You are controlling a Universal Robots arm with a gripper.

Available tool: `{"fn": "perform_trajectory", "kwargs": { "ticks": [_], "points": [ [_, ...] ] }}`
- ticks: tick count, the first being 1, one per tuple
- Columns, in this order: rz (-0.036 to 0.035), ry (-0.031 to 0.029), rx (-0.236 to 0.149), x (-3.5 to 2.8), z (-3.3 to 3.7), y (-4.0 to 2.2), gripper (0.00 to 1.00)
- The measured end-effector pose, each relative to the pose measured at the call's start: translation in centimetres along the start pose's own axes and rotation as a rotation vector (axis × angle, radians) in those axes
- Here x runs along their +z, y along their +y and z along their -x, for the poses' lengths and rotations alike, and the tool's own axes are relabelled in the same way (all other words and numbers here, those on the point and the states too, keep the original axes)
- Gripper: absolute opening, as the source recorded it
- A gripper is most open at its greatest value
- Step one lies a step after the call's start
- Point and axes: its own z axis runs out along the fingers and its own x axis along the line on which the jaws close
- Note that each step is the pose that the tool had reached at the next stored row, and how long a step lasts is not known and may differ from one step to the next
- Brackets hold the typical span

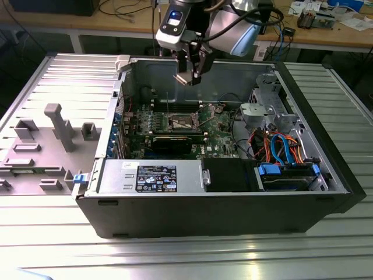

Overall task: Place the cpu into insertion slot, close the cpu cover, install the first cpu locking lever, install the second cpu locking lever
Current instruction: 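Place the cpu into insertion slot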

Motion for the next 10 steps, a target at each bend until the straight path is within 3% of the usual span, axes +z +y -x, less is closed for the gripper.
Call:
{"fn": "perform_trajectory", "kwargs": {
  "ticks": [10],
  "points": [
    [-0.0008, -0.0092, 0.141, 0.62, 0.02, -0.05, 0.55]
  ]
}}
